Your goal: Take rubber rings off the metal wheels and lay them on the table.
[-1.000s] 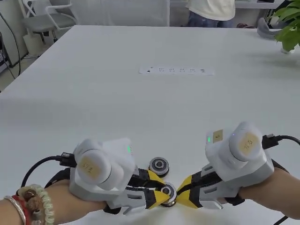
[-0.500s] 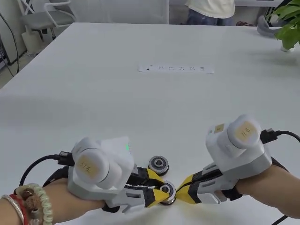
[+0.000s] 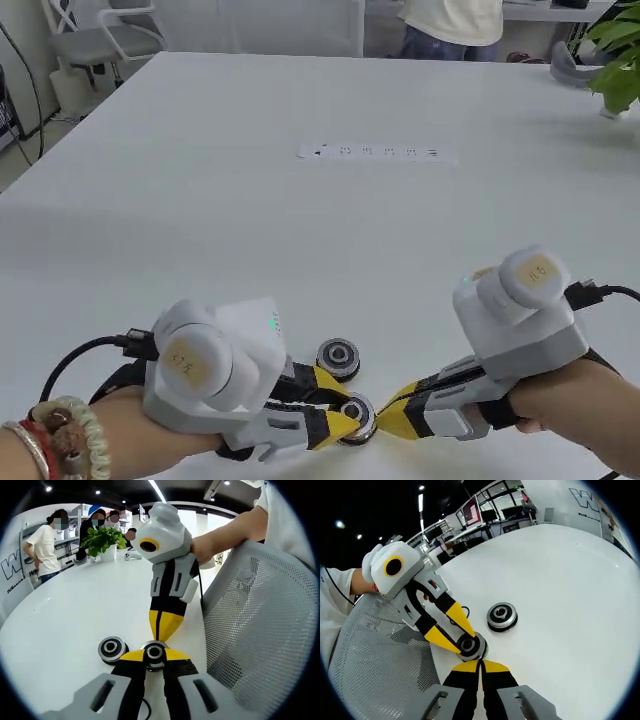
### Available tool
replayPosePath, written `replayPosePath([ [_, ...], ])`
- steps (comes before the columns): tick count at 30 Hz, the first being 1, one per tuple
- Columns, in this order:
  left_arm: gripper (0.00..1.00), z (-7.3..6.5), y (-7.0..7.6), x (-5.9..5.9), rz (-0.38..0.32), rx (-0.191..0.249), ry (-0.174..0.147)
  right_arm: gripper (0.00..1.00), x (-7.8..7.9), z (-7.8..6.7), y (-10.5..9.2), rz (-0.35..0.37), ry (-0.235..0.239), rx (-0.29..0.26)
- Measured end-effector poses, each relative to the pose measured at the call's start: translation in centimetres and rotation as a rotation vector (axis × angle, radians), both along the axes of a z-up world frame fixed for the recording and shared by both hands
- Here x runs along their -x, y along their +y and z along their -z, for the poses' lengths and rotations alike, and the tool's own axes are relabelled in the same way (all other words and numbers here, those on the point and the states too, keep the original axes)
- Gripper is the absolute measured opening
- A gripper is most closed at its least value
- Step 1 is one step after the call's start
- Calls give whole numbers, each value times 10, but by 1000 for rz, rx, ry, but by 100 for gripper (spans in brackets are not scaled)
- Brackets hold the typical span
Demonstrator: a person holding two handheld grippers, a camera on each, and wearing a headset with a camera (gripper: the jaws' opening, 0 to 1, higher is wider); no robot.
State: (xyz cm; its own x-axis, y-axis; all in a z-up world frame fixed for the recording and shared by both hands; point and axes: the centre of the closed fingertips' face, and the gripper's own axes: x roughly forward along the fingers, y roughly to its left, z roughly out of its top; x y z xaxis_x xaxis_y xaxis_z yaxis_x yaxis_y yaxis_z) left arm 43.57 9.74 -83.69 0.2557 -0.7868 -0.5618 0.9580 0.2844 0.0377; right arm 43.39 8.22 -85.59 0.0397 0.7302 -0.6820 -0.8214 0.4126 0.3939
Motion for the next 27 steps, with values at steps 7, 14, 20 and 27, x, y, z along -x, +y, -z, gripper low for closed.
replayPosePath([
  [7,7,0,0,0,-1,0,-1,0,-2,-6,-1,65,70,-57],
  [14,7,0,0,0,-2,0,-3,0,-2,-10,2,90,91,-82],
  [20,7,0,0,0,1,8,-4,0,-2,-10,3,92,96,-84],
  [27,7,0,0,0,-2,12,-3,0,-2,-12,5,88,91,-85],
])
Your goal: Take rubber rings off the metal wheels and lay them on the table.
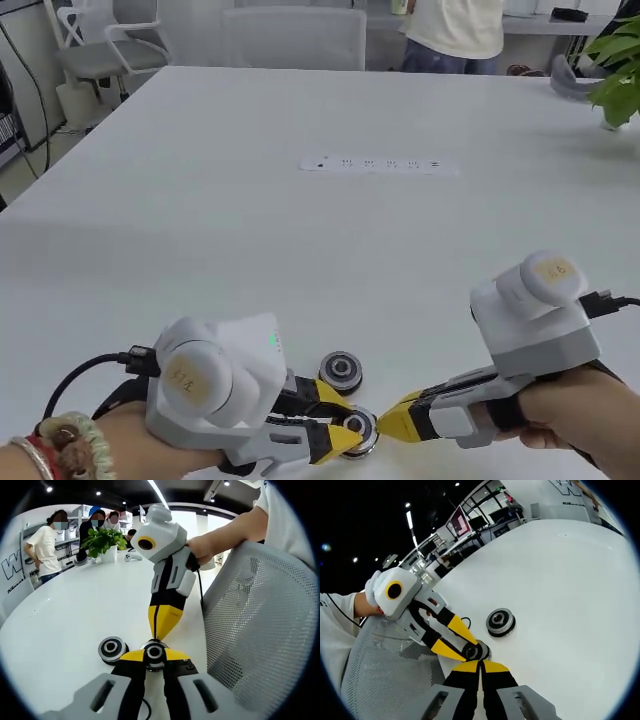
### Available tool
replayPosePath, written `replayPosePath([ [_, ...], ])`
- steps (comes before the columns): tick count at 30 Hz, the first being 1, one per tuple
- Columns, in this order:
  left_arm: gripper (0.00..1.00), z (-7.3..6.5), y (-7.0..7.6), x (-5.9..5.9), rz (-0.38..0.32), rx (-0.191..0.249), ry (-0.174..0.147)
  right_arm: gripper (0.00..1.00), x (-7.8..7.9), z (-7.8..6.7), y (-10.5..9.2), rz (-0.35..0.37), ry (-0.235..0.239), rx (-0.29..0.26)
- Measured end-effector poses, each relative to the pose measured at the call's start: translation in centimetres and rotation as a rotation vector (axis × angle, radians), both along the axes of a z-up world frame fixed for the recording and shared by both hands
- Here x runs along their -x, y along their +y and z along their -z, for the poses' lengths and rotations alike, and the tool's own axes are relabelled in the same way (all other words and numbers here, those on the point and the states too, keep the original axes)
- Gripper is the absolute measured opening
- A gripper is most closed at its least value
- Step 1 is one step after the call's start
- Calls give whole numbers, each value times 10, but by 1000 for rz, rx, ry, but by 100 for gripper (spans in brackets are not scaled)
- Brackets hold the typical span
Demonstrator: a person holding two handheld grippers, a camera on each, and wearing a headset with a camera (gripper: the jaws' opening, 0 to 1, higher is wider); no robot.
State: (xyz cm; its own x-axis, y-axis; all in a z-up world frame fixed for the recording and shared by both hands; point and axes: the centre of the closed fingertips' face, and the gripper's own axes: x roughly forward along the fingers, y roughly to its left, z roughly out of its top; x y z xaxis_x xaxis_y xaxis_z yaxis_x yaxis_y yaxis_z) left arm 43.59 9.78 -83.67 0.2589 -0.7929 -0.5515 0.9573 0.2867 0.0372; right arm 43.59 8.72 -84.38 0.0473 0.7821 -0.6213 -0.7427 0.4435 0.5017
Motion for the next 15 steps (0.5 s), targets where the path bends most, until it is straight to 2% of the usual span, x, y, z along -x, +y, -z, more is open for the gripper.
replayPosePath([
  [15,7,0,0,-1,-3,2,-3,0,0,-3,3,-18,-23,12],
])
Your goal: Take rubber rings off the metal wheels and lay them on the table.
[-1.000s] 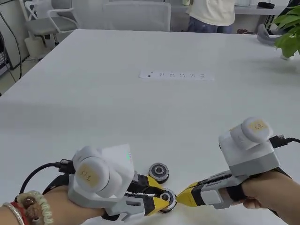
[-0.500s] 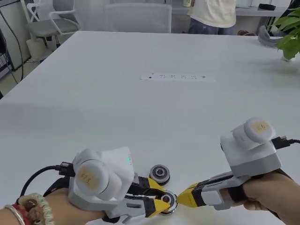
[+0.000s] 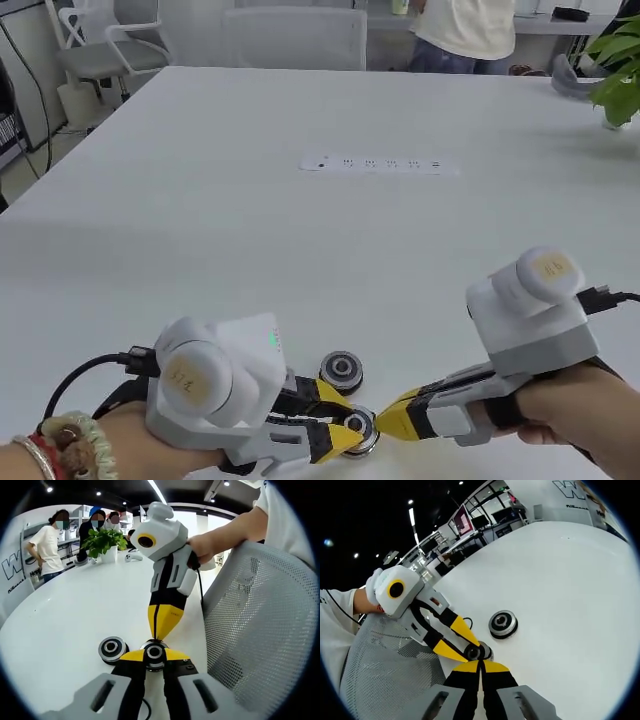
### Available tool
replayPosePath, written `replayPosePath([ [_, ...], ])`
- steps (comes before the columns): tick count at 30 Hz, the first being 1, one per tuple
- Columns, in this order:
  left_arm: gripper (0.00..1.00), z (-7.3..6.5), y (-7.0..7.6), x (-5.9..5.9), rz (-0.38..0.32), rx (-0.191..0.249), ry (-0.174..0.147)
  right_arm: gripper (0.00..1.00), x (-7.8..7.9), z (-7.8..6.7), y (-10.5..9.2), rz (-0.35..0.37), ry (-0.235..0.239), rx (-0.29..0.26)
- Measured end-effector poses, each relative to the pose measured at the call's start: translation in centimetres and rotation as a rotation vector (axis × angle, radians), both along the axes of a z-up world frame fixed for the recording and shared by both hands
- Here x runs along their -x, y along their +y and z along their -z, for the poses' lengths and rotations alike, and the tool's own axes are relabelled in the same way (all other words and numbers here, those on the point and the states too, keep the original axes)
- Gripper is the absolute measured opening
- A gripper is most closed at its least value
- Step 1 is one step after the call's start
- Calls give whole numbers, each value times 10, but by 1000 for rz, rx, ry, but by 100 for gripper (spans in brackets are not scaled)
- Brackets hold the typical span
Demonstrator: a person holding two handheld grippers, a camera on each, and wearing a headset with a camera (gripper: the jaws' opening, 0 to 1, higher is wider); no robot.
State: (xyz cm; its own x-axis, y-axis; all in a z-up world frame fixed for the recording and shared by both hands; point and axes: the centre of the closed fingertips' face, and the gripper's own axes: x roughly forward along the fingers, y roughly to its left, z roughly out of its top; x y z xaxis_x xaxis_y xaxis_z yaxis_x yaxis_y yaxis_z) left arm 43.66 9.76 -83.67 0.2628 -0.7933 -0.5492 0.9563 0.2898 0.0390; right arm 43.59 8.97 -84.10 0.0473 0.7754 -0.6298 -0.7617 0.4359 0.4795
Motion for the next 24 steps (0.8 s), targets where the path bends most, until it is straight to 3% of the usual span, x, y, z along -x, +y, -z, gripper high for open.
replayPosePath([
  [24,7,1,1,0,-3,7,1,0,2,-6,7,-21,-11,-17],
])
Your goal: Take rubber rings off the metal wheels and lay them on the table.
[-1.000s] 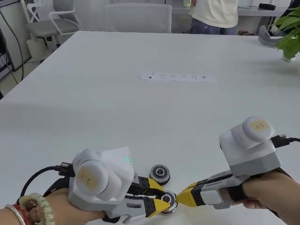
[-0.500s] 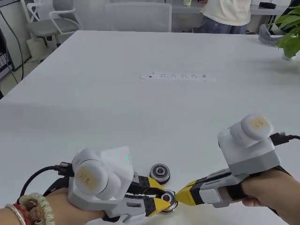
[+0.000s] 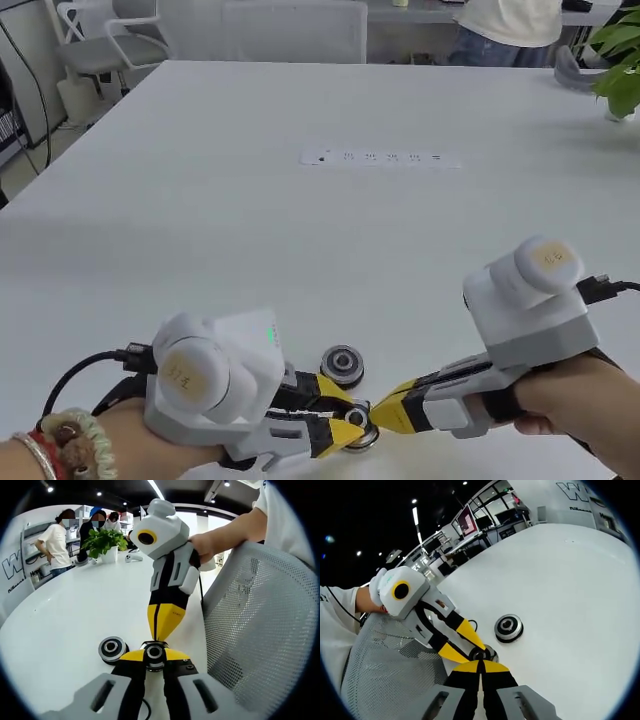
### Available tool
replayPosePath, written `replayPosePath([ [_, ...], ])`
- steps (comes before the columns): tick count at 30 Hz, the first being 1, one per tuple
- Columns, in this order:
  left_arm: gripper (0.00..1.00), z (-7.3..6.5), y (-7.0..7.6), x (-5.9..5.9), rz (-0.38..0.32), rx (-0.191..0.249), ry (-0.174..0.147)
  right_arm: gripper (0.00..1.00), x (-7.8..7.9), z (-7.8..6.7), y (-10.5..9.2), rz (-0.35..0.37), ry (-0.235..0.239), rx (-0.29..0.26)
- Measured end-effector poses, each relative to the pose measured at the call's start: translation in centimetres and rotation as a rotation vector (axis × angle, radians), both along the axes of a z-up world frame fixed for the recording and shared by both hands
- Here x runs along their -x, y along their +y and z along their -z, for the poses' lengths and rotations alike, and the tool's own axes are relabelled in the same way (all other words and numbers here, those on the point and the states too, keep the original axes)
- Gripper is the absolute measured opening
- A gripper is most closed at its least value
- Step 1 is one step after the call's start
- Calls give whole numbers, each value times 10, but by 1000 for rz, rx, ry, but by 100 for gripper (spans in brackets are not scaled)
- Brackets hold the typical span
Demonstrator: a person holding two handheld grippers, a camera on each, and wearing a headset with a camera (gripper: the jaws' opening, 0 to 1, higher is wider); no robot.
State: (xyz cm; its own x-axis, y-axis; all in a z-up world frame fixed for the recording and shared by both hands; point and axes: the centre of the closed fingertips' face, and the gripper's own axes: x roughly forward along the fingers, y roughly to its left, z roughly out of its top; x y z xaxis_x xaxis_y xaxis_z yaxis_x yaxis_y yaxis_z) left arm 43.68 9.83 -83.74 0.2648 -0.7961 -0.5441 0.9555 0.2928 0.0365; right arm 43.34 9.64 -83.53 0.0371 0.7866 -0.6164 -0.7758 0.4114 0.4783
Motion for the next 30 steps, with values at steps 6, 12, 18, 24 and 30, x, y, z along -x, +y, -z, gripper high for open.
replayPosePath([
  [6,7,0,0,0,-1,1,0,0,3,-3,4,-14,5,-19],
  [12,7,0,-1,-2,-5,2,1,0,2,-16,14,-25,-11,-76],
  [18,7,0,-1,-2,-6,2,1,0,3,-15,12,-8,15,-86],
  [24,7,0,-2,-2,-17,3,5,0,3,-13,11,-5,10,-79],
  [30,7,0,-2,-2,-22,7,10,0,1,-12,9,6,9,-76],
])
